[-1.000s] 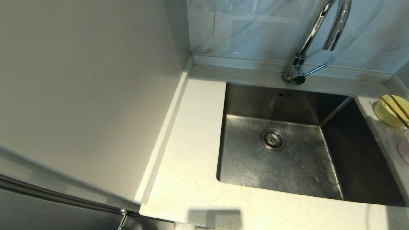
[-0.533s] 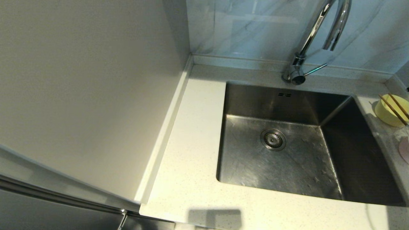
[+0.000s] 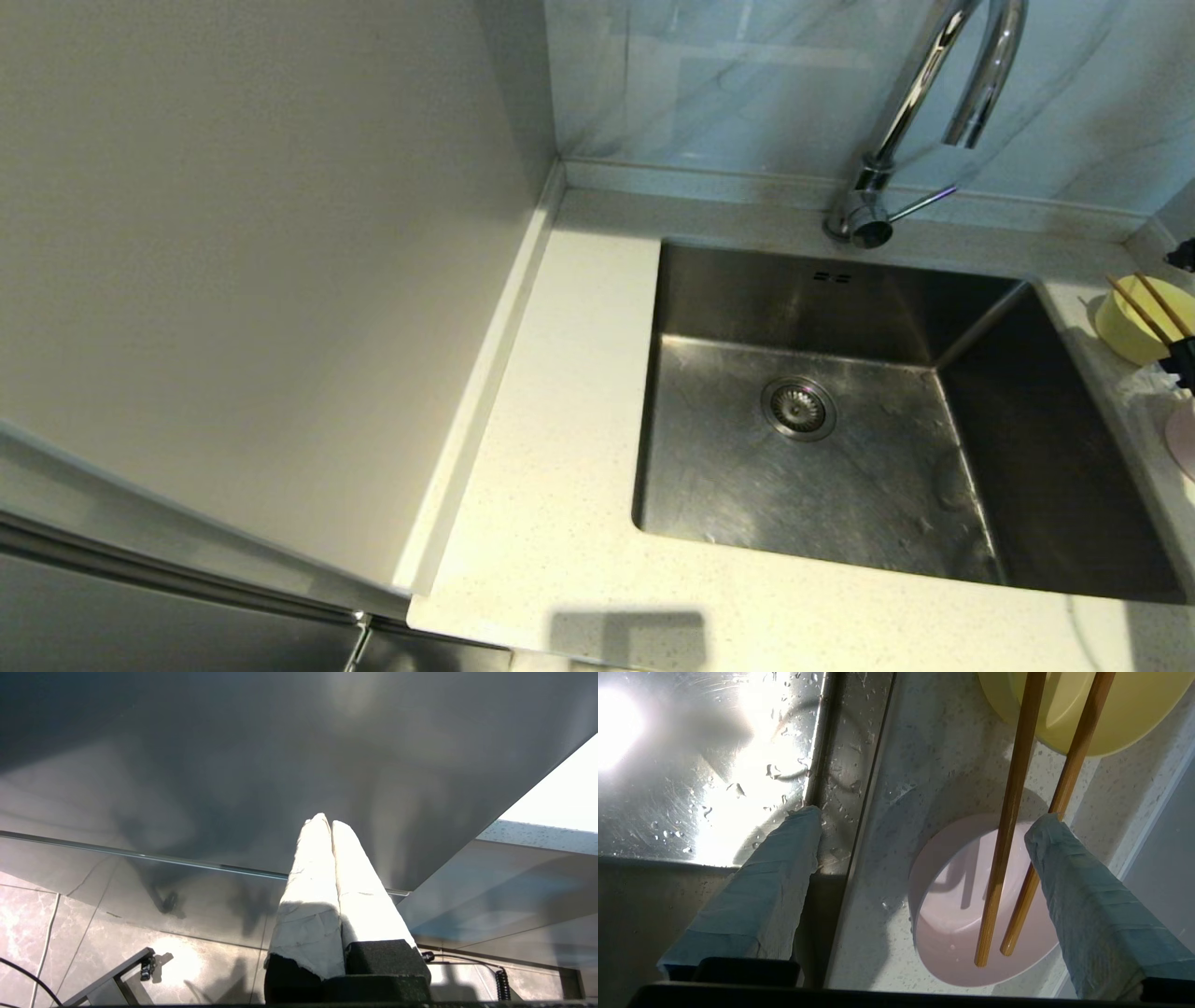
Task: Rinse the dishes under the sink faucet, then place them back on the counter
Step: Put the chopsticks into the sink
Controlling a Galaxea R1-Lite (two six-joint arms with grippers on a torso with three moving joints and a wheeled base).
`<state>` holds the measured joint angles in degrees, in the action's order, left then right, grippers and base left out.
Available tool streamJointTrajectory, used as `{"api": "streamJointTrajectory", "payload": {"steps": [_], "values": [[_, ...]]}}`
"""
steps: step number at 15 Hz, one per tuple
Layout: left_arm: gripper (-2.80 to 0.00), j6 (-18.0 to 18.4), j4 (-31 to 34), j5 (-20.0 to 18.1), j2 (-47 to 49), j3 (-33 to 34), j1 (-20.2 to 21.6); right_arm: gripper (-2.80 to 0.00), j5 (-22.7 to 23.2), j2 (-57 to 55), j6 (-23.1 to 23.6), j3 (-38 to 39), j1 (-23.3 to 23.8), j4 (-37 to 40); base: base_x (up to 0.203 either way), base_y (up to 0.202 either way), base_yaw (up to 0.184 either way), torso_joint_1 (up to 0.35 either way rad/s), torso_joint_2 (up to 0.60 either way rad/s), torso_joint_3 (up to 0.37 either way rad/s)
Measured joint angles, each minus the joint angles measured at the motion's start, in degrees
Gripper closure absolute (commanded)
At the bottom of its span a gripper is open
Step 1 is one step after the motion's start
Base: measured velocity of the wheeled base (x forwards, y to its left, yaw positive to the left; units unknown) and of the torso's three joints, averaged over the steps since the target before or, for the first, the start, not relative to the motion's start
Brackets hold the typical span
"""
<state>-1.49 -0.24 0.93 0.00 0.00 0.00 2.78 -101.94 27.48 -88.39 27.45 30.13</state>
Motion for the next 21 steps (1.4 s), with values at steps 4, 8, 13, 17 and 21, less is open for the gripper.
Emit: {"api": "streamJointTrajectory", "payload": {"steps": [4,8,13,17,21], "values": [[0.00,0.0,0.0,0.0,0.0,0.0,0.0,-2.80,-3.5,-1.6,-0.2,-0.8,0.0,-5.2,0.000,0.000,0.000,0.000,0.00,0.000],[0.00,0.0,0.0,0.0,0.0,0.0,0.0,-2.80,-7.0,-3.4,-0.2,-2.5,0.6,-5.9,0.000,0.000,0.000,0.000,0.00,0.000],[0.00,0.0,0.0,0.0,0.0,0.0,0.0,-2.80,-7.8,-4.7,-0.2,-3.5,1.8,-5.9,0.000,0.000,0.000,0.000,0.00,0.000],[0.00,0.0,0.0,0.0,0.0,0.0,0.0,-2.80,-7.8,-5.4,-0.2,-3.5,2.2,-5.9,0.000,0.000,0.000,0.000,0.00,0.000],[0.00,0.0,0.0,0.0,0.0,0.0,0.0,-2.80,-7.9,-6.2,-0.2,-4.0,2.3,-6.0,0.000,0.000,0.000,0.000,0.00,0.000]]}}
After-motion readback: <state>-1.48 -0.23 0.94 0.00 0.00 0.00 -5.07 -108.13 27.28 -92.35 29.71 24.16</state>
